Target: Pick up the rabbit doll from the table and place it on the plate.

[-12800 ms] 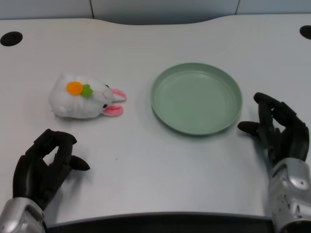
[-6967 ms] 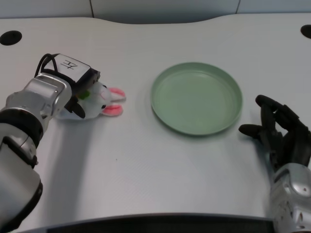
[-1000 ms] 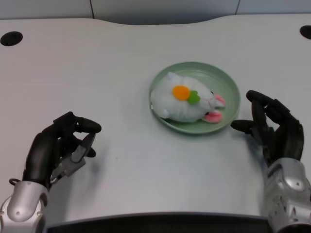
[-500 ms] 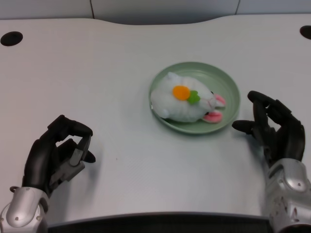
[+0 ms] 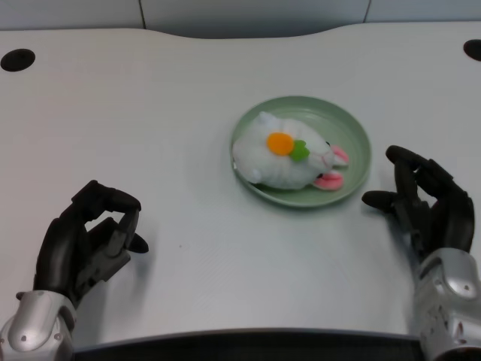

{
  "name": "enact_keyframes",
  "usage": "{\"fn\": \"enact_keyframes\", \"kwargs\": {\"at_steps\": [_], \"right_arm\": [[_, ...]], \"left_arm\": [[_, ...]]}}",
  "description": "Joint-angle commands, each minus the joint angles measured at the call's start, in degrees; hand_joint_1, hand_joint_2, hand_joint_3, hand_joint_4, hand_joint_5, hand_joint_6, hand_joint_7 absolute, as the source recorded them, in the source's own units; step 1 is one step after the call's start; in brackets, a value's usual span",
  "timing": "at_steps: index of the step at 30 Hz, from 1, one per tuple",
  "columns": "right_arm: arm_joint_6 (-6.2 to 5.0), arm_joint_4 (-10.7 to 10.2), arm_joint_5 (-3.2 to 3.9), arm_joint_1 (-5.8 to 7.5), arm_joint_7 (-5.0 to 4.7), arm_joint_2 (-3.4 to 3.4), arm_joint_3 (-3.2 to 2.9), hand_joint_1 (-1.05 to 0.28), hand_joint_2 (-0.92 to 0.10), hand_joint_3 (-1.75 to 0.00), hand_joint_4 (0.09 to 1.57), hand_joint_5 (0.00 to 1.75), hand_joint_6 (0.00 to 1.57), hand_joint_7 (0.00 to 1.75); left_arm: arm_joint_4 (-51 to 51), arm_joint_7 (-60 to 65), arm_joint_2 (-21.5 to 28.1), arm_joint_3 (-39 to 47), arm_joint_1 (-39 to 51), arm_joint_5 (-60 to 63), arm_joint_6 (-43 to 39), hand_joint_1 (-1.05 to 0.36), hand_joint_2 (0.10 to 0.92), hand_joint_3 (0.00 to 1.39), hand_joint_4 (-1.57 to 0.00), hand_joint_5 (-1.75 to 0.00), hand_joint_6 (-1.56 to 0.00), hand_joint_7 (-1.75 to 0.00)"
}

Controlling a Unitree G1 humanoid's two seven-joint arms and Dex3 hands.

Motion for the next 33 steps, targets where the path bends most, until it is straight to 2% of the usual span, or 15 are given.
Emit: {"fn": "enact_keyframes", "kwargs": {"at_steps": [1, 3, 6, 9, 11, 13, 14, 17, 20, 22, 24, 26, 28, 31, 33], "right_arm": [[-1.02, 0.69, 0.37, -0.49, 0.53, -0.24, -0.15, -0.33, -0.92, -0.27, 0.79, 1.11, 0.76, 0.48], [-1.08, 0.93, 0.36, -0.5, 0.58, -0.29, -0.22, -0.33, -0.92, -0.26, 0.78, 1.09, 0.75, 0.47], [-1.27, 1.21, 0.72, -0.54, 0.91, -0.21, -0.49, -0.32, -0.92, -0.27, 0.77, 1.08, 0.75, 0.47], [-0.51, 0.51, 0.59, -0.44, 0.21, -0.03, -0.52, -0.32, -0.92, -0.27, 0.77, 1.08, 0.75, 0.47], [-0.56, 0.68, 1.02, -0.54, 0.32, 0.08, -0.83, -0.31, -0.92, -0.27, 0.79, 1.08, 0.76, 0.47], [-1.5, 1.82, 1.3, -0.74, 0.87, -0.09, -1.01, -0.31, -0.92, -0.27, 0.78, 1.08, 0.77, 0.47], [-1.49, 1.93, 1.26, -0.77, 0.81, -0.14, -0.96, -0.31, -0.92, -0.28, 0.78, 1.08, 0.77, 0.47], [-0.92, 1.7, 1.72, -0.83, 0.48, 0.02, -1.07, -0.31, -0.92, -0.28, 0.78, 1.09, 0.77, 0.47], [-1.65, 1.34, 1.32, -0.42, 0.61, -0.03, -0.66, -0.33, -0.92, -0.26, 0.79, 1.1, 0.77, 0.47], [-1.37, 0.99, 1.07, -0.29, 0.29, -0.03, -0.47, -0.33, -0.92, -0.26, 0.8, 1.1, 0.77, 0.47], [-0.97, 0.81, 1.08, -0.37, -0.18, 0.12, -0.44, -0.32, -0.92, -0.26, 0.79, 1.1, 0.77, 0.47], [-1.08, 1.15, 1.51, -0.57, -0.22, 0.27, -0.66, -0.31, -0.92, -0.27, 0.79, 1.11, 0.77, 0.47], [-1.36, 1.48, 1.63, -0.67, -0.11, 0.26, -0.72, -0.31, -0.92, -0.27, 0.78, 1.12, 0.78, 0.47], [-2.0, 1.88, 1.42, -0.68, 0.1, 0.15, -0.59, -0.31, -0.92, -0.27, 0.77, 1.13, 0.77, 0.47], [-1.94, 2.39, 1.11, -0.97, -0.53, 0.1, -0.56, -0.32, -0.92, -0.27, 0.77, 1.14, 0.78, 0.47]], "left_arm": [[-1.35, 0.31, -0.3, 0.55, 0.27, -0.5, 1.45, -0.46, 0.921, 0.55, -0.53, -1.75, -0.32, -1.75], [-1.6, 0.23, -0.35, 0.58, 0.41, -0.36, 1.69, -0.45, 0.921, 0.55, -0.53, -1.75, -0.32, -1.75], [-1.36, 0.0, -0.29, 0.49, 0.54, 0.01, 0.97, -0.44, 0.921, 0.56, -0.53, -1.75, -0.32, -1.75], [-0.86, 0.02, -0.45, 0.54, 0.33, -0.02, 0.59, -0.44, 0.921, 0.56, -0.54, -1.75, -0.32, -1.75], [-0.63, 0.12, -0.68, 0.63, 0.23, -0.16, 0.51, -0.44, 0.921, 0.56, -0.55, -1.75, -0.33, -1.75], [-0.17, 0.28, -0.76, 0.61, 0.11, 0.08, 0.05, -0.44, 0.921, 0.56, -0.55, -1.75, -0.33, -1.75], [0.07, 0.33, -0.72, 0.56, 0.07, 0.3, -0.26, -0.44, 0.921, 0.56, -0.56, -1.75, -0.33, -1.75], [0.59, 0.1, -0.7, 0.66, -0.06, 0.22, -0.92, -0.45, 0.921, 0.56, -0.56, -1.75, -0.34, -1.75], [0.82, -0.36, -0.58, 0.83, -0.2, -0.27, -0.9, -0.47, 0.921, 0.55, -0.55, -1.75, -0.33, -1.75], [1.02, -0.58, -0.5, 0.92, -0.25, -0.35, -1.09, -0.48, 0.921, 0.55, -0.54, -1.75, -0.32, -1.75], [1.49, -0.66, -0.41, 1.01, -0.46, -0.19, -1.48, -0.47, 0.921, 0.55, -0.55, -1.75, -0.33, -1.75], [1.87, -0.46, -0.5, 1.18, -0.73, -0.12, -1.59, -0.46, 0.921, 0.55, -0.56, -1.75, -0.34, -1.75], [1.91, -0.28, -0.55, 1.27, -0.87, -0.08, -1.32, -0.46, 0.921, 0.54, -0.57, -1.75, -0.35, -1.75], [2.08, -0.25, -0.51, 1.35, -1.03, -0.07, -1.16, -0.46, 0.921, 0.54, -0.57, -1.75, -0.35, -1.75], [2.19, -0.35, -0.54, 1.54, -1.18, -0.36, -1.0, -0.45, 0.921, 0.55, -0.56, -1.75, -0.34, -1.75]]}}
